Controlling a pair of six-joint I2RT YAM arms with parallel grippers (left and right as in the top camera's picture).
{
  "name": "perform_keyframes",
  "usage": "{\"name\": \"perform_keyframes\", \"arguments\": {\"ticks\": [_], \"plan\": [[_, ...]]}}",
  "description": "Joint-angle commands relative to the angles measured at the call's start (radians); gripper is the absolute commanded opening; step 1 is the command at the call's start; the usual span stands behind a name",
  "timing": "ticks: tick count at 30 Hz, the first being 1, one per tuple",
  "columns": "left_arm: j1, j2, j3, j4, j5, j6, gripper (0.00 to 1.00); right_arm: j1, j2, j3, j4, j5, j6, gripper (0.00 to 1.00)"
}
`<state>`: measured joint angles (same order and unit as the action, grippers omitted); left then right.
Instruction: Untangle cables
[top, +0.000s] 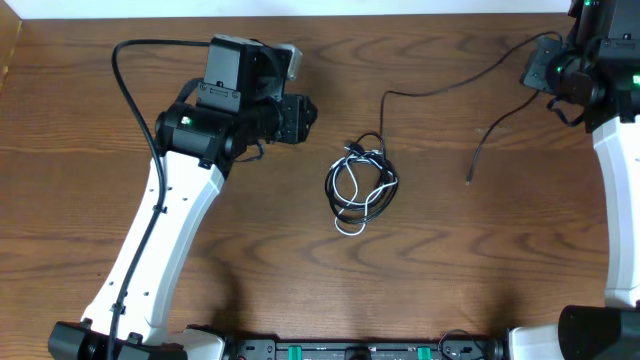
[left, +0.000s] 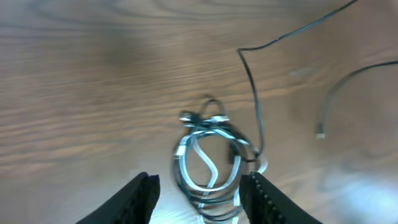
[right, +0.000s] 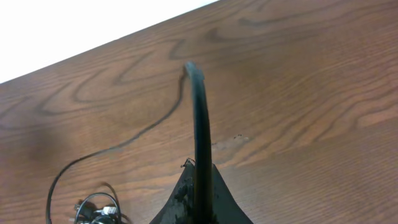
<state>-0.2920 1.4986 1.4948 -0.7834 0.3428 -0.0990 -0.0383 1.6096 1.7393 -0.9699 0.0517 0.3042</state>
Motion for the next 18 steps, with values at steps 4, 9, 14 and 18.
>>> {"name": "perform_keyframes", "arguments": {"ticks": [4, 9, 14, 18], "plan": [[-0.002, 0.027, -0.003, -0.004, -0.085, 0.021, 0.49, -0.048, 0.023, 0.014, -0.004, -0.005, 0.014, 0.01], [-0.007, 0.085, -0.003, -0.025, -0.06, 0.021, 0.48, -0.17, 0.023, 0.014, -0.031, -0.006, 0.042, 0.01], [-0.03, 0.151, -0.003, -0.02, -0.003, 0.061, 0.49, -0.303, 0.029, 0.014, -0.067, -0.006, 0.051, 0.01], [-0.061, 0.2, -0.003, -0.008, -0.003, 0.066, 0.48, -0.376, 0.048, 0.014, -0.074, -0.015, 0.051, 0.01]]}}
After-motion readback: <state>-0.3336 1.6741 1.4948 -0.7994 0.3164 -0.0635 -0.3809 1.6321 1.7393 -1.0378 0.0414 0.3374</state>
